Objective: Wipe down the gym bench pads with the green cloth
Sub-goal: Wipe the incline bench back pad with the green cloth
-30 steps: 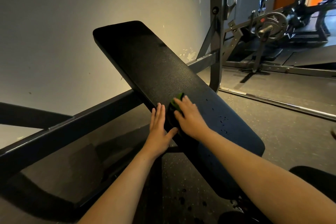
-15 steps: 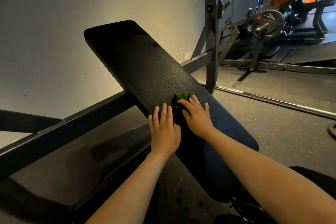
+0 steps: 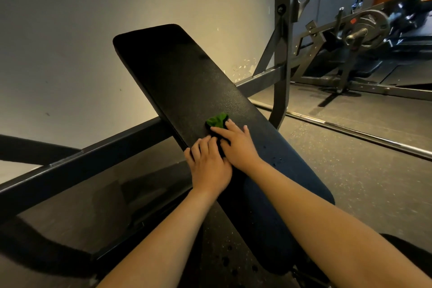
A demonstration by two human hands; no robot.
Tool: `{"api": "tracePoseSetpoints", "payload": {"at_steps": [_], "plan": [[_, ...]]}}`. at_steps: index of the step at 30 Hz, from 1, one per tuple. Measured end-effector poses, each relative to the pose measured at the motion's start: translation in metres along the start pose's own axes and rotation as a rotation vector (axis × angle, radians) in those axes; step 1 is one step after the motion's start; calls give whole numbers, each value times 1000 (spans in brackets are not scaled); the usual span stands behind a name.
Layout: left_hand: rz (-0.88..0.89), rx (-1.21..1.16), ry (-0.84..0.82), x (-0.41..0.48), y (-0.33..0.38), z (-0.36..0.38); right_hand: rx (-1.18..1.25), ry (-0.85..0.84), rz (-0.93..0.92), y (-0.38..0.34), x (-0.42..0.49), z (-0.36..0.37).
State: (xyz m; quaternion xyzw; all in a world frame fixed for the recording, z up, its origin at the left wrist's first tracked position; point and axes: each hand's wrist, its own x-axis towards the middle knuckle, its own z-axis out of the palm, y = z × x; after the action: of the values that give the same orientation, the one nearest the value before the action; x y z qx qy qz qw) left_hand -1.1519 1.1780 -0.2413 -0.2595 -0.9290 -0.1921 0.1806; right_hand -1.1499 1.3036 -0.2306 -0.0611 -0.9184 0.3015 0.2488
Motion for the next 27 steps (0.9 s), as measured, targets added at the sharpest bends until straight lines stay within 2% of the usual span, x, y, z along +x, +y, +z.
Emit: {"api": "tracePoseSetpoints", "payload": {"at_steps": [4, 10, 18, 21, 25, 27], "plan": [[-4, 90, 58, -6, 5, 11, -88, -79, -53, 22, 11, -14], [19, 172, 39, -3, 8, 17, -20, 86, 276, 84, 15, -35], [-8, 223, 75, -4, 10, 22, 177, 274, 491, 106, -5, -24], [-25, 239, 115, -8, 13, 25, 100, 272, 381, 84, -21, -16], [-67, 221, 137, -17, 17, 29, 6, 67, 14, 49, -38, -7], [-102, 192, 128, -21, 20, 32, -36, -8, -71, 51, -39, -8]]}}
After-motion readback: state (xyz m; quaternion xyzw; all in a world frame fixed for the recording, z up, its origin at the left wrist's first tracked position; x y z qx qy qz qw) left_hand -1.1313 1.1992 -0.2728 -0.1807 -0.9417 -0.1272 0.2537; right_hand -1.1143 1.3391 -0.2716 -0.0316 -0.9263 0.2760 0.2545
